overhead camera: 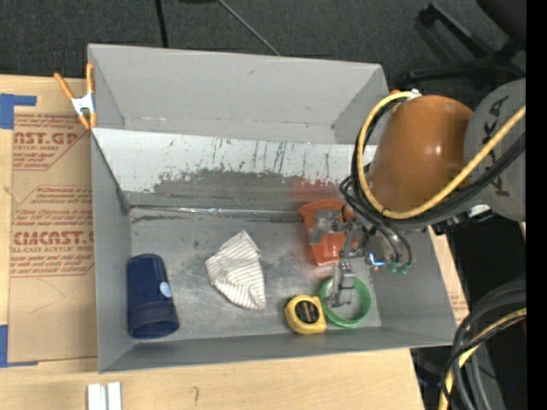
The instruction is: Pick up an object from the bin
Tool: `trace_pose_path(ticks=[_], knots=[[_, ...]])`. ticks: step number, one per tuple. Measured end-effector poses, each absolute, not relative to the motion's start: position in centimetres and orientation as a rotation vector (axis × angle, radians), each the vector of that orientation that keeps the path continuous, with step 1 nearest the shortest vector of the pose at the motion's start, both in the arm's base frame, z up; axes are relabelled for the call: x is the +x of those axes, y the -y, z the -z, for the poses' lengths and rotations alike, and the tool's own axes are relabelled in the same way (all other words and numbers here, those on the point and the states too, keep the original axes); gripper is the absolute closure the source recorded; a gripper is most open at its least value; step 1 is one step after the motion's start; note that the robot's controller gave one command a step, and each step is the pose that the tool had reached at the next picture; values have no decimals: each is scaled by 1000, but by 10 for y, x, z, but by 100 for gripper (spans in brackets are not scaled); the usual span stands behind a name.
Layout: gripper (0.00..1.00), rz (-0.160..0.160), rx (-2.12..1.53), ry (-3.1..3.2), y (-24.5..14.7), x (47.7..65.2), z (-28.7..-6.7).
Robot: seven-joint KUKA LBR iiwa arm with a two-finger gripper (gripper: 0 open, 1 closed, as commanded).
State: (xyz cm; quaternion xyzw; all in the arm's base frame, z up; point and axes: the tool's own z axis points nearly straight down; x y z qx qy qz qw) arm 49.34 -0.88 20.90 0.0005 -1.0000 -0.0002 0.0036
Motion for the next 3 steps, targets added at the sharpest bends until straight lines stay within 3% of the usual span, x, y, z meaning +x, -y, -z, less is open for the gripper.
trace_pose_path(ticks=[1, 3], knots=[[0, 1, 2, 3143, 9, 495, -213], [0, -1, 340, 3128, -7, 495, -103]])
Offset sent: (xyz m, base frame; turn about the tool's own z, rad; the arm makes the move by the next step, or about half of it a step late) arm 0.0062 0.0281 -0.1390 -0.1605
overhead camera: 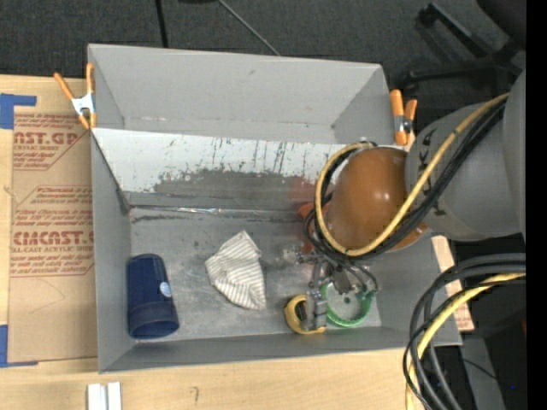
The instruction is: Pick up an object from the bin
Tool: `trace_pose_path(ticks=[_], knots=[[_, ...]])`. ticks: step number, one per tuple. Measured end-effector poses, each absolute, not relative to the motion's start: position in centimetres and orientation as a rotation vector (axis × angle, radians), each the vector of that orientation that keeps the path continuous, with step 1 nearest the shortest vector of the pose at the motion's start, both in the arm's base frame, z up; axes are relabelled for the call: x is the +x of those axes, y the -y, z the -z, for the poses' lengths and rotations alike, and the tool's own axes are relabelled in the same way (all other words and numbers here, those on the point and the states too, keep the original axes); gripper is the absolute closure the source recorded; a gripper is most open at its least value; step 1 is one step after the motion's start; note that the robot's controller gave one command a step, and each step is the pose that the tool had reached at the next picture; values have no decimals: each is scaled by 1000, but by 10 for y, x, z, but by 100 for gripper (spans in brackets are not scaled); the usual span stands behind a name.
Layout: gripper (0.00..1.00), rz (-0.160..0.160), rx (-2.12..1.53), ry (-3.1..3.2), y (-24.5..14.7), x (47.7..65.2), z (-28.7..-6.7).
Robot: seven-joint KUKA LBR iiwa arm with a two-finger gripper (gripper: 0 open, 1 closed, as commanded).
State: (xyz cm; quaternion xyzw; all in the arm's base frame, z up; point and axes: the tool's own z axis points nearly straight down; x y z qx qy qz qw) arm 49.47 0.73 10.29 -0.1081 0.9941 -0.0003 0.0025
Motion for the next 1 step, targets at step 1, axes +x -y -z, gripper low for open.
trace_pose_path(ticks=[1], knots=[[100, -2, 7, -3139, -47, 537, -70]])
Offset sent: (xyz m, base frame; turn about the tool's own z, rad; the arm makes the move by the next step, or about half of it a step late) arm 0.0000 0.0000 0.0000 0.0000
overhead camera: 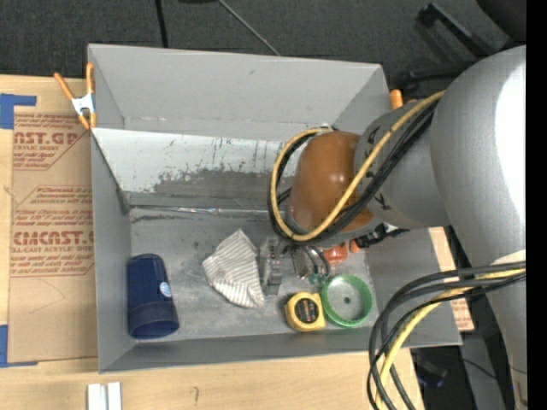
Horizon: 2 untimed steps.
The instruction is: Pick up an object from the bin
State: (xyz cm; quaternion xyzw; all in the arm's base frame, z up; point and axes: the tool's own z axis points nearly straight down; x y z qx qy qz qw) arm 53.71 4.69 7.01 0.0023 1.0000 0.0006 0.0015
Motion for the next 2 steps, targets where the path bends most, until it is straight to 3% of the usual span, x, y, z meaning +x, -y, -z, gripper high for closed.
trace_pose_path(ticks=[1, 2], knots=[[100, -2, 7, -3139, -47, 537, -70], [0, -6, -113, -3139, -160, 488, -115]])
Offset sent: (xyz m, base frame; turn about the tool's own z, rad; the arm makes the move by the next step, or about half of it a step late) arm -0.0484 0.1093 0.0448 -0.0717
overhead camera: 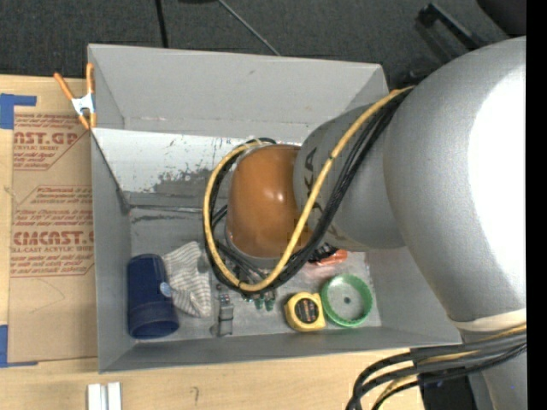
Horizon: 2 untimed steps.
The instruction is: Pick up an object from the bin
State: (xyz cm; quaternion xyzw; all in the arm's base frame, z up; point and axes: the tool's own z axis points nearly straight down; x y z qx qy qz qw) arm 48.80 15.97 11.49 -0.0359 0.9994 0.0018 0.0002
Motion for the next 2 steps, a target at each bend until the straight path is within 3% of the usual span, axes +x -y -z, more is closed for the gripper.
trace_pose_path(ticks=[1, 2], knots=[[100, -1, -108, -3140, -157, 488, -114], [0, -1, -108, -3140, -157, 488, -114]])
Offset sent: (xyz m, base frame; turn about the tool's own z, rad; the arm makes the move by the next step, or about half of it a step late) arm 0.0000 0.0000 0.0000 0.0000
